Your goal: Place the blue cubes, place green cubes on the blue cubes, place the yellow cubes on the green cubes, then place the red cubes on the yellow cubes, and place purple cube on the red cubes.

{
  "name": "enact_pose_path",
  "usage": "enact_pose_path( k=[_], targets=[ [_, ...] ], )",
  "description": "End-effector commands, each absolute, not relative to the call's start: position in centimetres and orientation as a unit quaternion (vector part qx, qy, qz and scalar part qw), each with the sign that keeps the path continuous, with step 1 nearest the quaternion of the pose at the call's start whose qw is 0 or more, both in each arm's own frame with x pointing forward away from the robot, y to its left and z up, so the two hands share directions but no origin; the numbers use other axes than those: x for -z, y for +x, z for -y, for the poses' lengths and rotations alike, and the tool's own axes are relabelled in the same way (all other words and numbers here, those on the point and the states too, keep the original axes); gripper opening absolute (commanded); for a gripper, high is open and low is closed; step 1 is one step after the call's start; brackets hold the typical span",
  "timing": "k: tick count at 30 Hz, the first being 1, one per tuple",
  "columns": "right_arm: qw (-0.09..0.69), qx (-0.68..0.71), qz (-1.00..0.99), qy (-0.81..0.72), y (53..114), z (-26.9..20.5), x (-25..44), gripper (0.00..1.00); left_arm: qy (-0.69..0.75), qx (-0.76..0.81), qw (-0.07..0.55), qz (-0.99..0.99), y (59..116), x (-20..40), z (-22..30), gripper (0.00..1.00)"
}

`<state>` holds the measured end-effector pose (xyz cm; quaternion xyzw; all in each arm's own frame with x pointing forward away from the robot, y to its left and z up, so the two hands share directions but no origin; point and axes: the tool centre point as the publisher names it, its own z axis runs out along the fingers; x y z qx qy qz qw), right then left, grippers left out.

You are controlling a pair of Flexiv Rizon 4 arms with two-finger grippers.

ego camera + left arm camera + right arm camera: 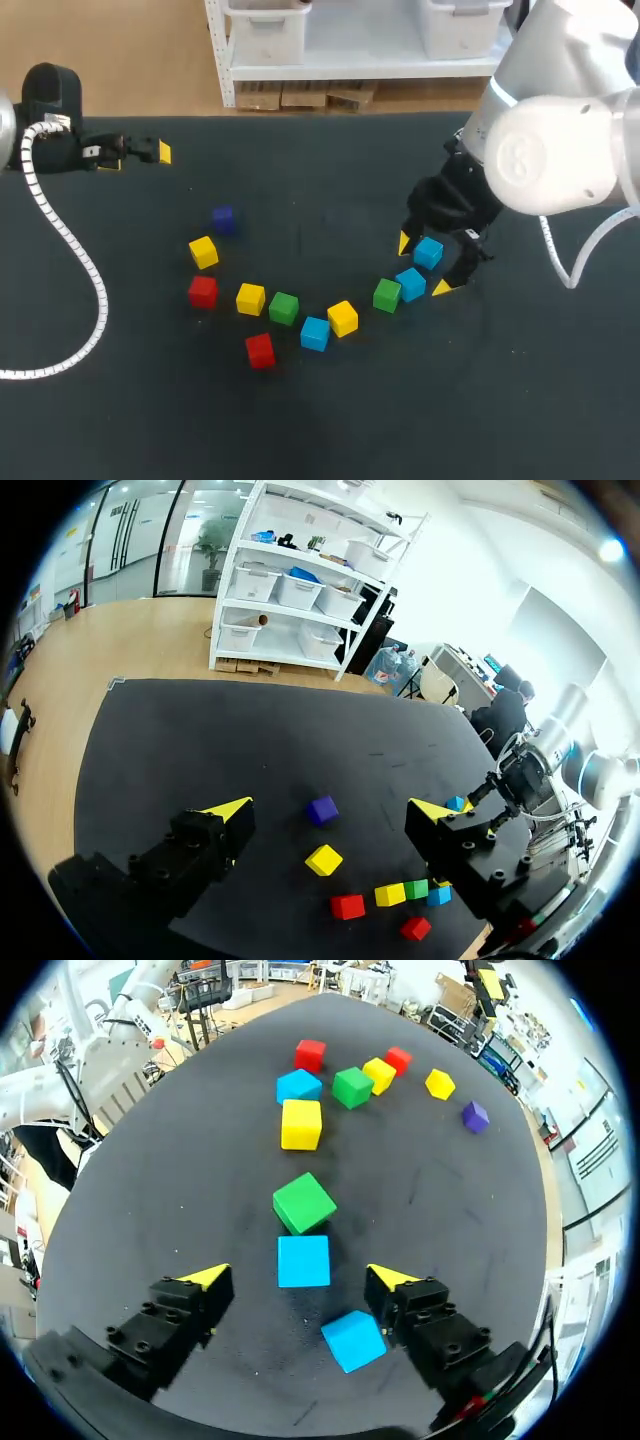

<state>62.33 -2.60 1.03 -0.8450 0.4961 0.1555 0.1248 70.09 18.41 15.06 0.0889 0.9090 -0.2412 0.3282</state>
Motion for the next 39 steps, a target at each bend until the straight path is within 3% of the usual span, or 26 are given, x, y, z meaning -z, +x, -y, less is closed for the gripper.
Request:
enact_pose_path(
  k=[1, 4, 8, 12, 14, 19, 23, 39],
  targets=[
    [0.122, -0.158, -0.496, -0.845, 62.7, 2.3, -0.3, 0.74, 0.089, 0.242, 0.328, -0.909, 70.1, -15.0, -18.4, 1.00],
    [0.120, -0.159, -0.497, -0.845, 62.8, 2.3, 0.1, 0.62, 0.089, 0.242, 0.328, -0.909, 70.1, -15.0, -18.4, 1.00],
    [0.120, -0.162, -0.496, -0.845, 62.8, 2.1, 0.4, 0.62, 0.089, 0.242, 0.328, -0.909, 70.1, -15.0, -18.4, 1.00],
    [0.119, -0.164, -0.494, -0.846, 62.8, 1.9, 0.6, 0.55, 0.089, 0.242, 0.328, -0.909, 70.1, -15.0, -18.4, 1.00],
    [0.118, -0.164, -0.493, -0.846, 62.8, 1.9, 0.7, 0.46, 0.089, 0.242, 0.328, -0.909, 70.1, -15.0, -18.4, 1.00],
    [0.116, -0.167, -0.491, -0.847, 62.7, 1.7, 0.9, 0.38, 0.089, 0.242, 0.328, -0.909, 70.1, -15.0, -18.4, 1.00],
    [0.115, -0.168, -0.492, -0.846, 62.7, 1.7, 1.0, 0.00, 0.089, 0.242, 0.328, -0.909, 70.1, -15.0, -18.4, 1.00],
    [0.117, -0.152, -0.603, -0.774, 63.7, 2.6, -4.4, 0.00, 0.089, 0.242, 0.328, -0.909, 70.1, -15.0, -18.4, 1.00]
  ],
)
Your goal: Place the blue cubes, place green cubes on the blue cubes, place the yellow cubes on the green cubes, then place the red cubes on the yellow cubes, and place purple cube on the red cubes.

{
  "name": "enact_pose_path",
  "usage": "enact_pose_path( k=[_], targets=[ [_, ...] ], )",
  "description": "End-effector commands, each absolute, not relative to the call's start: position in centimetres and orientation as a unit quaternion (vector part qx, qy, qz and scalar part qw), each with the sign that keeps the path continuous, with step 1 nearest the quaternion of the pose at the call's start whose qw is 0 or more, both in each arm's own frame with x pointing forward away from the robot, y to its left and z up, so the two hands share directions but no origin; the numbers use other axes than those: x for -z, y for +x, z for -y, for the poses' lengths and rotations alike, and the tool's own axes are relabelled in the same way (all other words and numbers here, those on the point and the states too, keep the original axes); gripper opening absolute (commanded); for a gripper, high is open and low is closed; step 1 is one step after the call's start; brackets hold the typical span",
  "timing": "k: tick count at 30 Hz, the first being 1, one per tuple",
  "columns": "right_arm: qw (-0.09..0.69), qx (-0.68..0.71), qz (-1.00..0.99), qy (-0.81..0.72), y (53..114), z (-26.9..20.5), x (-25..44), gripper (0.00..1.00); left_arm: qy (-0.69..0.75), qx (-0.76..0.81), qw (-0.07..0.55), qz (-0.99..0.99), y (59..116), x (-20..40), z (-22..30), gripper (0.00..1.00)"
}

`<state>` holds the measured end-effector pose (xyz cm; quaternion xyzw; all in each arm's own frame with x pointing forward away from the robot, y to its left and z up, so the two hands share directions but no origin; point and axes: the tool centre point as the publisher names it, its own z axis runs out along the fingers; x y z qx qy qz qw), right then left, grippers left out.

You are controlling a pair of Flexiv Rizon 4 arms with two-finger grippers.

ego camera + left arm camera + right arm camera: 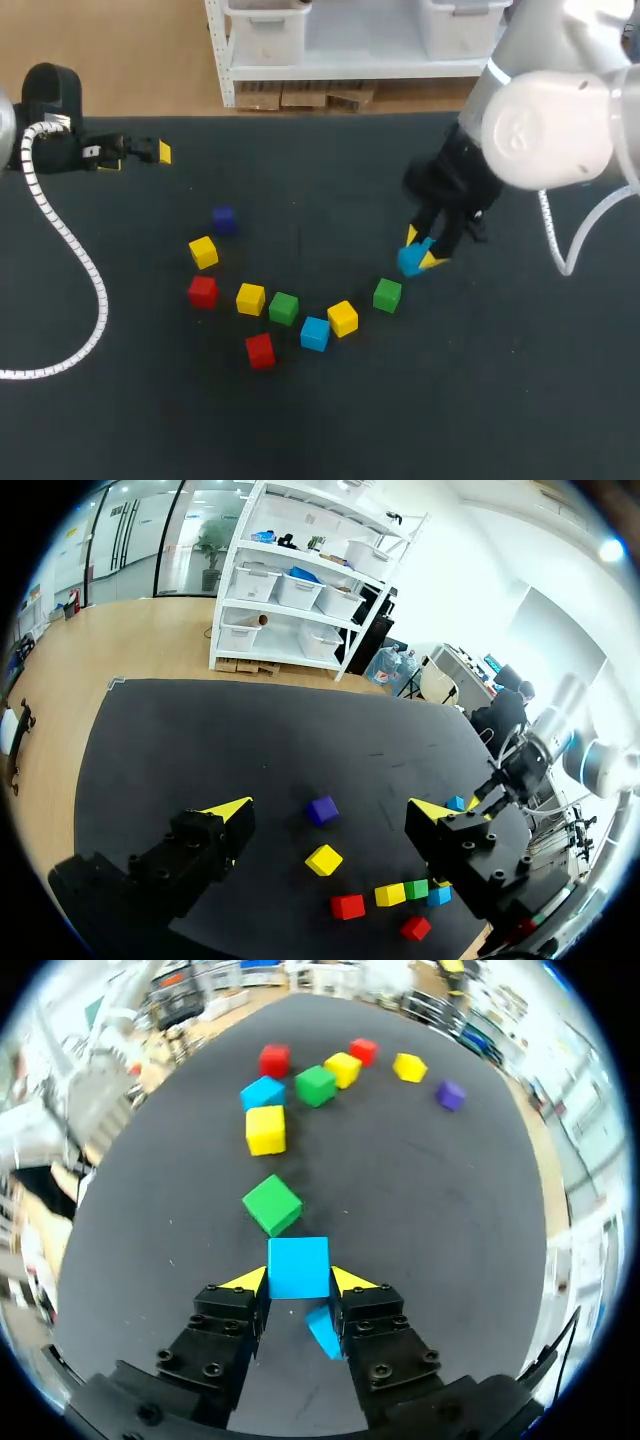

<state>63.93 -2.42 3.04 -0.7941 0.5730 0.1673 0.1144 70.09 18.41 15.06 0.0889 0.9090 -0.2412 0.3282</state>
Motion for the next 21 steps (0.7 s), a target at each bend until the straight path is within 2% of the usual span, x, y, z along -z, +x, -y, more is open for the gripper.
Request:
enact_pose_path(
  k=[1, 9, 21],
  targets=[
    [0.123, -0.154, -0.614, -0.765, 63.8, 2.5, -4.7, 0.00, 0.089, 0.242, 0.328, -0.909, 70.1, -15.0, -18.4, 1.00],
    [0.170, -0.147, -0.659, -0.718, 64.7, 0.7, -6.1, 0.00, 0.089, 0.242, 0.328, -0.909, 70.1, -15.0, -18.4, 1.00],
    [0.186, -0.147, -0.669, -0.705, 66.7, -3.2, -5.3, 0.00, 0.089, 0.242, 0.328, -0.909, 70.1, -15.0, -18.4, 1.00]
  ],
)
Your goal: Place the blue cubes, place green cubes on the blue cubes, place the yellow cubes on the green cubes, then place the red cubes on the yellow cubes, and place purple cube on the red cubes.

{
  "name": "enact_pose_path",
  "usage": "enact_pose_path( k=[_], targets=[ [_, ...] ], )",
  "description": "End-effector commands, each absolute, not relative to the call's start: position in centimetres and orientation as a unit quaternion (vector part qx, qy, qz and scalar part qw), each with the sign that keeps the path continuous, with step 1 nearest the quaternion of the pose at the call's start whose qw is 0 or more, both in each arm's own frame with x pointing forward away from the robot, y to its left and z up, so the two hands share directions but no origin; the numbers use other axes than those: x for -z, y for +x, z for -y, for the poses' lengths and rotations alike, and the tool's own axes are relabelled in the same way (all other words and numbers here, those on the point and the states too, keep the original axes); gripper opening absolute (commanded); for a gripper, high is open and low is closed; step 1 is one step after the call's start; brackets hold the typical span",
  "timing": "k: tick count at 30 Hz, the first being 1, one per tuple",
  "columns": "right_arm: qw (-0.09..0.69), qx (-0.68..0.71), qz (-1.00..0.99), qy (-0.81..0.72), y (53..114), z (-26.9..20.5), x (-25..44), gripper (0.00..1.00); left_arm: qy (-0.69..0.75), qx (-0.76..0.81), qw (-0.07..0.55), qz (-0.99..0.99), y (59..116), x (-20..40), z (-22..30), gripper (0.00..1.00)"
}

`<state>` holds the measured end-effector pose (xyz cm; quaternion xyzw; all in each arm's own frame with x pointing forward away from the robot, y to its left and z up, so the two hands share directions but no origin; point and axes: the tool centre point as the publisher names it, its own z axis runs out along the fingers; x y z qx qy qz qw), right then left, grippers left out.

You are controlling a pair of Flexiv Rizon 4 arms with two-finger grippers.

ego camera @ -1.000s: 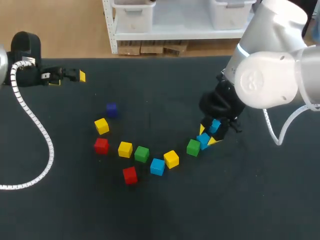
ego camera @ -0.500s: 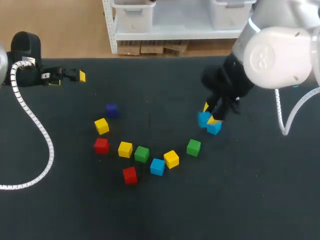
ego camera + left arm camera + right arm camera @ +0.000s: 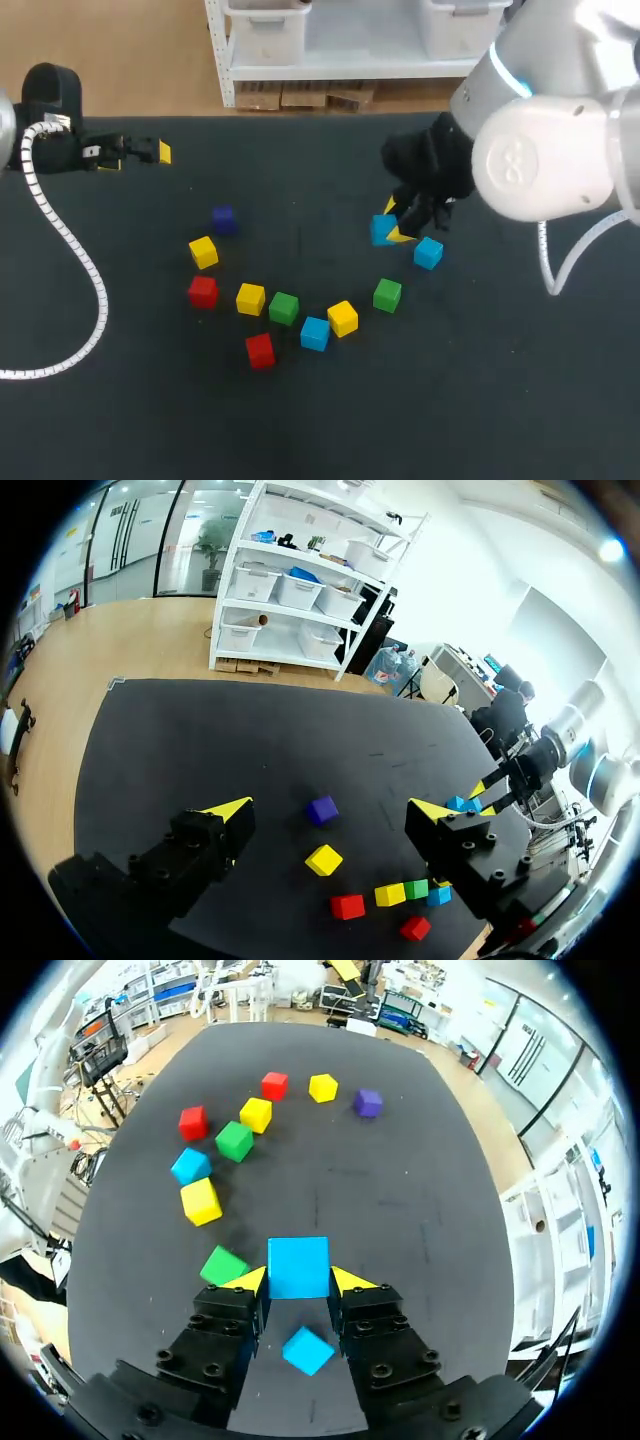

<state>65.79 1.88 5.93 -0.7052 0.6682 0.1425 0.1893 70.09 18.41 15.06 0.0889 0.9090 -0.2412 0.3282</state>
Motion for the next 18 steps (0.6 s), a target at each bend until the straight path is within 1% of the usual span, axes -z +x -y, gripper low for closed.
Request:
enact_pose_path(
  k=[1, 18],
  targets=[
    [0.186, -0.147, -0.670, -0.704, 66.8, -3.5, -5.2, 0.00, 0.089, 0.242, 0.328, -0.909, 70.1, -15.0, -18.4, 1.00],
    [0.158, -0.154, -0.688, -0.692, 68.3, -7.2, -1.8, 0.00, 0.089, 0.242, 0.328, -0.909, 70.1, -15.0, -18.4, 1.00]
  ],
)
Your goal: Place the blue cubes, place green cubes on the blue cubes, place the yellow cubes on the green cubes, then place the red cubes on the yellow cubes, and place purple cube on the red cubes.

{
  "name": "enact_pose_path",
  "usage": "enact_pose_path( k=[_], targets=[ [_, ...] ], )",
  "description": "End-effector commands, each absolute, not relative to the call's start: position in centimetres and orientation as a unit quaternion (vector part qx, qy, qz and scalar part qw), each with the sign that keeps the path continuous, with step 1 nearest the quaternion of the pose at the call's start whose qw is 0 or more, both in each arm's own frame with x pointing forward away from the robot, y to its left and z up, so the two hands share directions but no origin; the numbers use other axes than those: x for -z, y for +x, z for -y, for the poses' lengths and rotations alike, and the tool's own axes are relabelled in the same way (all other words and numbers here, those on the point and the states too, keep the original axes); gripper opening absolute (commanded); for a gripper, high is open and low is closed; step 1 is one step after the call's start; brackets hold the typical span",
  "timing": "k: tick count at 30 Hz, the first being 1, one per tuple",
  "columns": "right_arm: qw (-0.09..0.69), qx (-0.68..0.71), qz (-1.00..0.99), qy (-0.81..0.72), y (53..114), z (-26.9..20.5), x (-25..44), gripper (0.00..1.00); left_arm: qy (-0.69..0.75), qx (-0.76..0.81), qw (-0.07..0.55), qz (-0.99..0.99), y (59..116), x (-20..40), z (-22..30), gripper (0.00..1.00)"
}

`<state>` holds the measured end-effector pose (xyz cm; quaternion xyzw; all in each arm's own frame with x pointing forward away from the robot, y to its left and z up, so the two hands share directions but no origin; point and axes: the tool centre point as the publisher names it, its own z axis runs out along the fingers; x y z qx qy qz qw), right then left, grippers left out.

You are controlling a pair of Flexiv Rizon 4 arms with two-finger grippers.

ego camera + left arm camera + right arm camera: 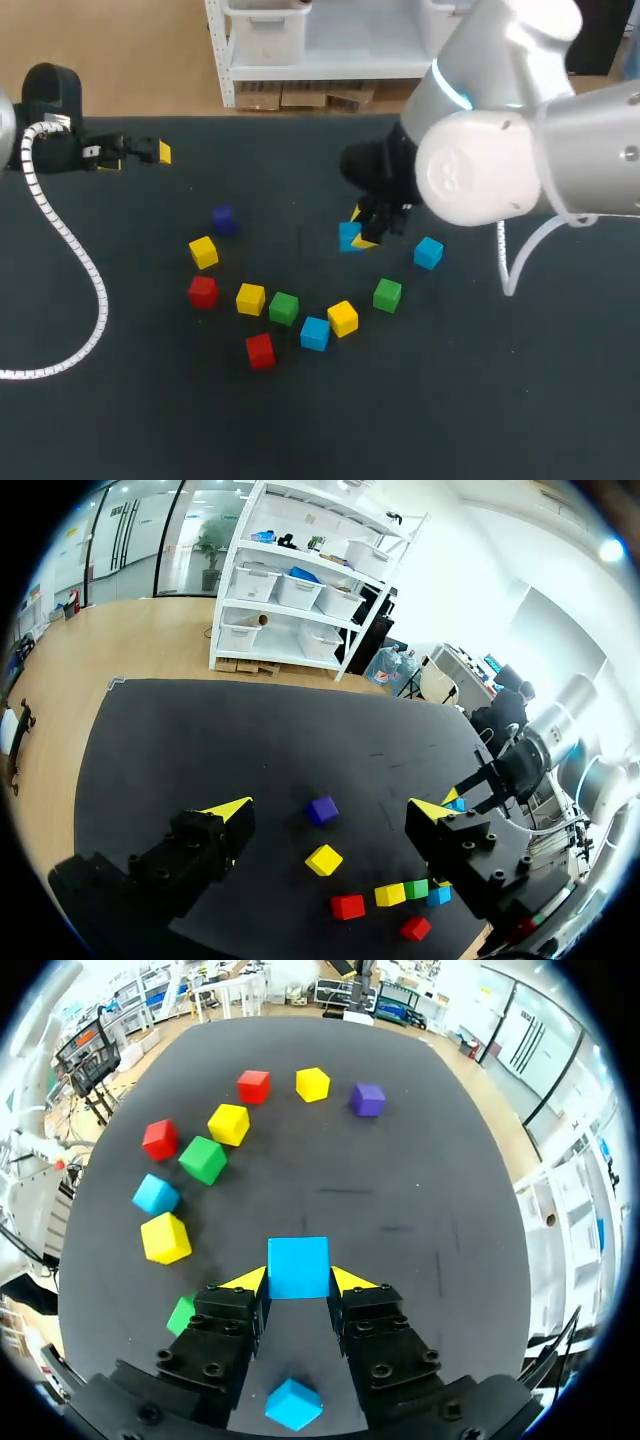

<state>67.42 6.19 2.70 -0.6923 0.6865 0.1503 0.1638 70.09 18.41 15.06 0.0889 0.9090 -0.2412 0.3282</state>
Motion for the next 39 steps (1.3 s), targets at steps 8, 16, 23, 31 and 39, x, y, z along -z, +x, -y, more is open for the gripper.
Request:
enact_pose_path(
  k=[8, 16, 23, 31, 39],
  targets=[
    [0.148, -0.153, -0.695, -0.687, 68.5, -8.3, -0.8, 0.00, 0.089, 0.242, 0.328, -0.909, 70.1, -15.0, -18.4, 1.00],
    [0.136, -0.147, -0.702, -0.683, 69.1, -8.5, 0.0, 0.00, 0.089, 0.242, 0.328, -0.909, 70.1, -15.0, -18.4, 1.00],
    [0.134, -0.146, -0.707, -0.679, 69.4, -8.5, 0.1, 0.00, 0.089, 0.242, 0.328, -0.909, 70.1, -15.0, -18.4, 1.00],
    [0.131, -0.144, -0.709, -0.678, 69.4, -8.6, 0.2, 0.00, 0.089, 0.242, 0.328, -0.909, 70.1, -15.0, -18.4, 1.00],
    [0.127, -0.146, -0.712, -0.675, 69.3, -8.6, 0.6, 0.00, 0.089, 0.242, 0.328, -0.909, 70.1, -15.0, -18.4, 1.00]
  ],
)
